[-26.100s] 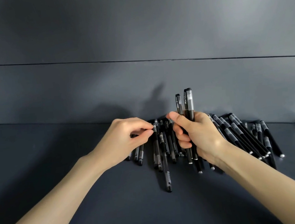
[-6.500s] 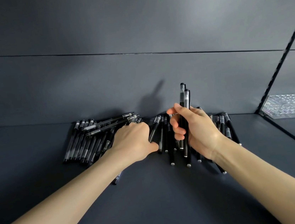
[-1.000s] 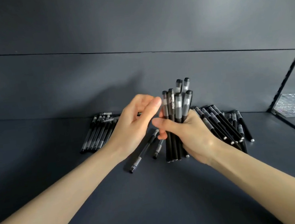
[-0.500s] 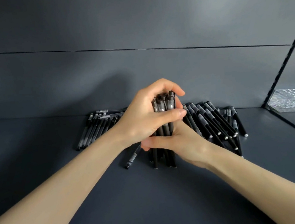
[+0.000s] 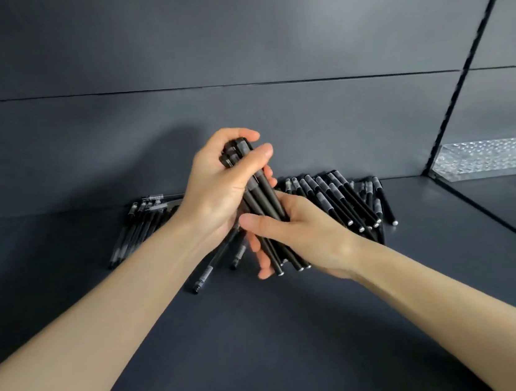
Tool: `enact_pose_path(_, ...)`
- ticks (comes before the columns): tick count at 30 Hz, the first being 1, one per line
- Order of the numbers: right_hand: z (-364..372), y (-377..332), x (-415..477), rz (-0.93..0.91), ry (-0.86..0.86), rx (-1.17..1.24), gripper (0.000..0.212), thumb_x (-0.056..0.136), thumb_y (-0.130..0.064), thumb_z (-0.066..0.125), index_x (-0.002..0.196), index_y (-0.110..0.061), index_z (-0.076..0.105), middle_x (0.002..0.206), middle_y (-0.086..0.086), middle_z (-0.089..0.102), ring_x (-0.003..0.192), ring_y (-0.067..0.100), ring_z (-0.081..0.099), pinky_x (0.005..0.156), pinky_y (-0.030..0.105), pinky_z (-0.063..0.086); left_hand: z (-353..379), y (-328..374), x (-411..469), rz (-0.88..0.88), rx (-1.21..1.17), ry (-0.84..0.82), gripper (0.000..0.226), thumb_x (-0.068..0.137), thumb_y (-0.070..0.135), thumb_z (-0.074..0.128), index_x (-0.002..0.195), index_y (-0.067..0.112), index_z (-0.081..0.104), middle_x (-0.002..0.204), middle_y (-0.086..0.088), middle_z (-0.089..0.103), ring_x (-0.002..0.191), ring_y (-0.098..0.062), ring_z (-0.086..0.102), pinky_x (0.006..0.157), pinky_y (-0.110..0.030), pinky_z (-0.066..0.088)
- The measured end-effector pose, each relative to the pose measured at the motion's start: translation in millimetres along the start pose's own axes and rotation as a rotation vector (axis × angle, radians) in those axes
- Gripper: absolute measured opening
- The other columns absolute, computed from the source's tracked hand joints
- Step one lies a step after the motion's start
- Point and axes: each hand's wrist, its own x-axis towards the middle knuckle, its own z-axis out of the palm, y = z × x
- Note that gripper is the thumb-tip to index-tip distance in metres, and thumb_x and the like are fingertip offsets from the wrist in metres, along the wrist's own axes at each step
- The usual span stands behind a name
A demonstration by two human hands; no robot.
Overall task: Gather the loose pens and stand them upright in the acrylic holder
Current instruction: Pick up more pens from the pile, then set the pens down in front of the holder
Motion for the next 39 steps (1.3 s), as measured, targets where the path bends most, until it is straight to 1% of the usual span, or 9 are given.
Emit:
enact_pose_path(5,-39.8,-7.0,-45.5,0.011,0.092,0.006,0.013,0.094,-0.02,0.056,0.088,-0.011,0.049,0.062,0.002,0.046,0.044,0.013,0.038,0.04,0.024,0.036,56.0,-2.3,-11.8,-0.085,-0.151,-0.07,0.029,0.084,0.007,0.065,0.11,0.009,0.053,0.081,-0.009,0.066,0.076,-0.023,0.068,0.075,-0.037,0.058)
enact_pose_path(9,-85.5,-5.9,-103.8,0.038,0.154,0.007,0.018,0.094,-0.023,0.057,0.086,-0.01,0.047,0.062,0.003,0.044,0.044,0.013,0.034,0.04,0.023,0.032,117.1,-18.2,-27.1,-0.232,-0.279,-0.189,0.035,0.085,0.01,0.06,0.117,0.0,0.051,0.108,-0.017,0.069,0.1,-0.025,0.068,0.085,-0.041,0.056)
enact_pose_path(14,-156.6,-2.1,-185.4,0.084,0.261,-0.007,0.019,0.094,-0.028,0.055,0.087,-0.011,0.048,0.063,0.002,0.045,0.045,0.012,0.034,0.04,0.023,0.031,220.4,-52.8,-55.6,-0.28,-0.111,-0.329,0.037,0.086,0.033,0.056,0.109,0.004,0.059,0.109,-0.011,0.07,0.103,-0.019,0.067,0.08,-0.028,0.056)
enact_pose_path(19,-226.9,0.1,-237.8,0.077,0.345,0.012,0.026,0.095,-0.036,0.05,0.098,-0.01,0.046,0.062,0.003,0.046,0.043,0.013,0.034,0.039,0.022,0.03,300.5,-82.4,-62.3,-0.304,0.077,-0.314,0.041,0.087,0.048,0.056,0.102,0.011,0.066,0.107,-0.009,0.07,0.107,-0.019,0.063,0.1,-0.04,0.047)
enact_pose_path(24,-292.2,4.0,-256.1,0.094,0.459,-0.068,0.032,0.097,-0.041,0.043,0.095,-0.009,0.043,0.063,0.004,0.048,0.042,0.014,0.035,0.038,0.023,0.031,365.4,-108.5,-40.6,-0.284,0.322,-0.286,0.031,0.09,0.059,0.044,0.094,0.033,0.061,0.105,0.015,0.063,0.104,-0.006,0.058,0.101,-0.037,0.044)
enact_pose_path(27,-327.6,5.6,-258.8,0.086,0.529,-0.18,0.033,0.099,-0.039,0.039,0.094,-0.006,0.043,0.065,0.004,0.048,0.043,0.016,0.039,0.038,0.026,0.033,399.7,-125.3,-20.8,-0.23,0.39,-0.31,0.029,0.095,0.054,0.038,0.093,0.033,0.058,0.1,0.019,0.06,0.095,0.004,0.054,0.093,-0.024,0.045)
enact_pose_path(30,-362.1,3.7,-263.8,0.126,0.57,-0.334,0.035,0.1,-0.039,0.036,0.087,-0.007,0.042,0.062,0.007,0.048,0.041,0.018,0.041,0.039,0.026,0.036,433.2,-134.1,-9.4,-0.172,0.495,-0.301,0.028,0.099,0.046,0.034,0.085,0.03,0.051,0.083,0.018,0.052,0.074,0.007,0.049,0.064,-0.003,0.038)
enact_pose_path(34,-408.5,5.8,-269.5,0.176,0.534,-0.512,0.041,0.1,-0.042,0.035,0.093,-0.002,0.046,0.062,0.009,0.055,0.04,0.019,0.049,0.043,0.025,0.041,464.9,-160.1,10.7,-0.042,0.768,-0.245,0.046,0.098,0.049,0.028,0.103,0.012,0.055,0.11,-0.004,0.055,0.11,-0.021,0.052,0.097,-0.034,0.038)
enact_pose_path(39,-456.3,16.9,-271.1,0.202,0.444,-0.714,0.044,0.099,-0.044,0.036,0.089,-0.003,0.051,0.073,0.001,0.056,0.065,0.015,0.05,0.065,0.031,0.043,483.7,-181.6,20.6,-0.122,0.95,-0.203,0.052,0.098,0.052,0.023,0.096,0.009,0.051,0.11,-0.002,0.05,0.11,-0.023,0.048,0.094,-0.035,0.035)
